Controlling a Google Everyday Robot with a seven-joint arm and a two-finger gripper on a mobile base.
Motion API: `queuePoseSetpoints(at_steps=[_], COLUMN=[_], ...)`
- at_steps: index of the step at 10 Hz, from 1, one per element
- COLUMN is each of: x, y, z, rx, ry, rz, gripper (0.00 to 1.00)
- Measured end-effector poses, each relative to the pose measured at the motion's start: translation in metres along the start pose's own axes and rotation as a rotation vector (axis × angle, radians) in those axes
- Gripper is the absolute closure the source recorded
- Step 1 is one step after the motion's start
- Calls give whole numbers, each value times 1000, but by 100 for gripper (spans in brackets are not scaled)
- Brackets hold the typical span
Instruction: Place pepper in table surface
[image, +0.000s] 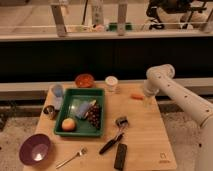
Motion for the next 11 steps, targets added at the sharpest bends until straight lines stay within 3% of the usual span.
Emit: queuePoseSetpoints(at_steps=[11], x=[14], y=[-9], z=[40], rx=[-9], ry=[-36], rz=[14], gripper=[20])
